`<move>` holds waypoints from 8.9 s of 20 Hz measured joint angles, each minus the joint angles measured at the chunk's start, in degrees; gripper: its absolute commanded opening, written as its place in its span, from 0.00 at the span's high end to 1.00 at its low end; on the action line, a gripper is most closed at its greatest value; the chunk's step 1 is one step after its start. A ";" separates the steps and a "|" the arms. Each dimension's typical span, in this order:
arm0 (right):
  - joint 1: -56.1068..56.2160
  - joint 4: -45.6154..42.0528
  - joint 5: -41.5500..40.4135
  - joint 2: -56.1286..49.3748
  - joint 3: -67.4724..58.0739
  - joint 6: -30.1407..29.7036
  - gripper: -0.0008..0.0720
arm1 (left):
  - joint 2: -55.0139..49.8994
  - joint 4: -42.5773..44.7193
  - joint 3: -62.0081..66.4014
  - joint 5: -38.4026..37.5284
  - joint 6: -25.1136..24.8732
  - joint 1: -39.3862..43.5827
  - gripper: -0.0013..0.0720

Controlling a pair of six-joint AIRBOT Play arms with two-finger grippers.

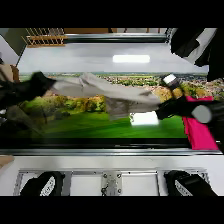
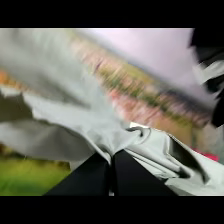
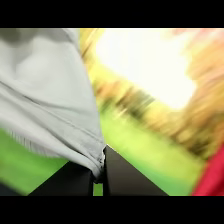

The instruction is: Fold the clothes and pants, and hang the long-sleeved shirts on hangers.

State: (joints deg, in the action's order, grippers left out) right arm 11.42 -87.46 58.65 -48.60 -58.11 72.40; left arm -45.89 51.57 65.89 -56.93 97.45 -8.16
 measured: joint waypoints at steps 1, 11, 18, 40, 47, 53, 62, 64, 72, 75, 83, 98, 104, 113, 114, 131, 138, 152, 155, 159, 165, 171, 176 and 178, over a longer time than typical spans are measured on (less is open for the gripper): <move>0.00 -1.95 0.79 1.62 -4.87 1.05 0.95 | 2.19 0.00 3.21 0.02 0.00 -0.39 0.97; -0.04 -0.59 3.19 12.13 -30.88 7.50 0.96 | 16.48 1.16 26.10 5.27 0.02 -1.42 0.97; -0.04 7.37 11.78 9.53 -32.46 18.01 0.96 | 5.53 3.63 35.12 1.25 0.02 -1.40 0.97; -2.54 -13.77 13.90 -34.84 -31.43 20.59 0.96 | -49.70 6.64 42.10 -8.79 -0.68 7.87 0.98; -0.11 -14.80 12.59 -24.70 -16.09 20.57 0.96 | -33.46 13.18 12.55 -4.72 -2.99 8.04 0.97; 1.33 -14.75 9.27 -18.43 -2.95 22.01 0.95 | -26.10 13.09 -7.96 1.05 -4.17 8.35 0.97; -2.62 -14.38 -4.46 -17.29 -3.23 31.56 0.90 | -26.38 9.60 -7.34 6.88 -4.61 8.48 0.97; -5.73 -16.00 -7.41 -17.18 -4.39 36.00 0.21 | -28.79 11.50 -2.95 9.27 -4.98 8.46 0.36; -12.20 -10.69 -12.37 -13.29 -5.53 40.09 0.21 | -38.18 6.45 16.57 4.76 -4.52 5.75 0.01; -12.57 -7.50 -7.80 -9.38 -4.83 35.91 0.21 | -35.80 6.40 12.33 0.44 -4.59 2.25 0.01; -12.85 5.53 -0.37 -1.49 2.19 27.45 0.21 | -23.82 4.68 -24.48 1.03 -4.98 -6.32 0.02; -12.79 10.62 2.01 -0.42 4.07 26.34 0.21 | -31.30 -6.86 -27.56 8.90 -6.95 3.54 0.15; -12.85 10.54 4.09 -0.39 4.07 25.59 0.21 | -31.80 -5.51 -23.58 4.37 -8.46 4.31 0.15; -12.85 10.14 5.11 -0.48 4.15 24.85 0.21 | -22.40 5.22 -28.26 3.19 -7.19 -6.19 0.15; -12.85 10.14 5.11 -0.50 4.15 24.85 0.21 | -22.62 5.05 -29.59 3.65 -6.95 -6.80 0.15; -18.58 10.73 5.51 -0.50 14.43 30.05 0.15 | -31.52 -3.41 -24.22 7.32 -9.29 5.03 0.97; -22.16 24.41 -10.97 -3.43 34.05 37.48 0.03 | -24.13 0.39 -30.51 6.58 -9.51 5.29 0.97; -7.89 39.71 -35.19 -17.57 33.64 25.29 0.95 | -22.21 0.92 -32.35 7.06 -9.57 5.29 0.97; -7.65 39.04 -35.23 -17.92 32.94 22.01 0.96 | -22.18 0.94 -32.28 7.06 -9.57 5.29 0.97; -8.70 30.21 -28.70 -15.39 26.16 20.22 0.96 | -20.20 1.18 -26.23 5.60 -9.57 4.26 0.97; -10.54 14.58 -8.94 -3.28 -0.79 18.51 0.96 | -7.56 0.44 0.98 0.76 -9.46 1.03 0.97; -10.84 10.58 0.44 11.28 -19.91 20.76 0.96 | 6.69 0.66 23.23 0.09 -9.03 0.31 0.97; -10.86 10.21 7.04 19.15 -23.17 28.24 0.96 | 13.92 1.09 28.04 2.45 -7.87 0.24 0.97; -10.86 11.45 11.30 19.39 -23.50 30.84 0.96 | 14.10 1.18 26.77 3.26 -6.84 0.24 0.97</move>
State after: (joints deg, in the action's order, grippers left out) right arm 0.56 -76.01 69.95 -29.21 -81.60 103.24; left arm -31.79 52.75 92.66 -53.67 90.61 -7.92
